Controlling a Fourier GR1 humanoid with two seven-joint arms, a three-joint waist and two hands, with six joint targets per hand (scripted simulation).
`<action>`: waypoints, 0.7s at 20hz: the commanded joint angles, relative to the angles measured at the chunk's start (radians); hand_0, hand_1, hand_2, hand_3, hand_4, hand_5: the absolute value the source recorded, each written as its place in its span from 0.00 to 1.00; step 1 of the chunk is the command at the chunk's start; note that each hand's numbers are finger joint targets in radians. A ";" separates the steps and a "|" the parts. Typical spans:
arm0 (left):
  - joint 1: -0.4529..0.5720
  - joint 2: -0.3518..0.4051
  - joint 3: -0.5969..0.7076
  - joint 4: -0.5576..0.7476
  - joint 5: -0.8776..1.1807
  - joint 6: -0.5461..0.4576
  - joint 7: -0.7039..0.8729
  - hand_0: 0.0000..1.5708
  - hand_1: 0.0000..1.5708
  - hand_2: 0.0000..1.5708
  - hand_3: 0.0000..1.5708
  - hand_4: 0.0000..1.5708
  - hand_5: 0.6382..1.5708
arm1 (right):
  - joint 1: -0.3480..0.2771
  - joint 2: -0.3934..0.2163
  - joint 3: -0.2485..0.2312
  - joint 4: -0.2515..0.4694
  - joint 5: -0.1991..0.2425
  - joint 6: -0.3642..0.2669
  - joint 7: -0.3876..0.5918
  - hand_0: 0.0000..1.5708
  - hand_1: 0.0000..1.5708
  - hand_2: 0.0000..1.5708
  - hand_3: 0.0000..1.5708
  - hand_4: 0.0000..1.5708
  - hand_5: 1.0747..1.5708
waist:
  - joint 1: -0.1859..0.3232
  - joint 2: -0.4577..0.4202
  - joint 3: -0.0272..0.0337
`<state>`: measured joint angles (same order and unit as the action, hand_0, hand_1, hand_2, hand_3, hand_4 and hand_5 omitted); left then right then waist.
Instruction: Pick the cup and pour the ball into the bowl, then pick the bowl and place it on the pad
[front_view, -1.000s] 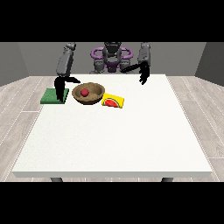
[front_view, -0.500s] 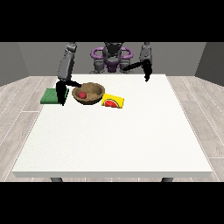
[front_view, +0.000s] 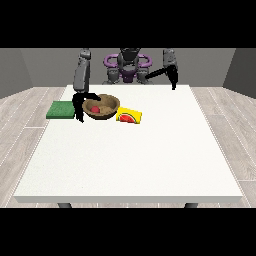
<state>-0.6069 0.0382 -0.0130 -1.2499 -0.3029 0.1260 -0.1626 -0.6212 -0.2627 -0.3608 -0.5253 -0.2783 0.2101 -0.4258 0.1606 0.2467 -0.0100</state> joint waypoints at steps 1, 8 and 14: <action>0.016 0.006 0.027 0.057 0.015 -0.002 -0.031 0.00 0.00 0.00 0.00 0.00 0.99 | -0.086 0.055 0.024 -0.007 0.000 -0.085 0.089 0.00 0.00 0.00 0.00 0.24 0.96 | -0.028 -0.025 0.0098; -0.013 0.025 0.019 -0.040 0.030 -0.046 0.040 0.00 0.00 0.00 0.00 0.00 1.00 | 0.013 0.033 0.058 0.111 0.071 -0.163 0.100 1.00 1.00 1.00 0.52 0.42 1.00 | 0.026 0.011 0.0097; 0.016 0.028 0.022 -0.035 0.049 -0.070 0.022 0.00 0.00 0.00 0.00 0.00 1.00 | 0.017 0.005 0.096 0.115 0.124 -0.236 0.141 1.00 1.00 1.00 1.00 0.66 0.96 | 0.031 -0.009 0.0094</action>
<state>-0.5994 0.0568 0.0027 -1.2886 -0.2733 0.0838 -0.1395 -0.6392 -0.2699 -0.3055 -0.4674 -0.2006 0.0243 -0.3668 0.1887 0.2294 -0.0221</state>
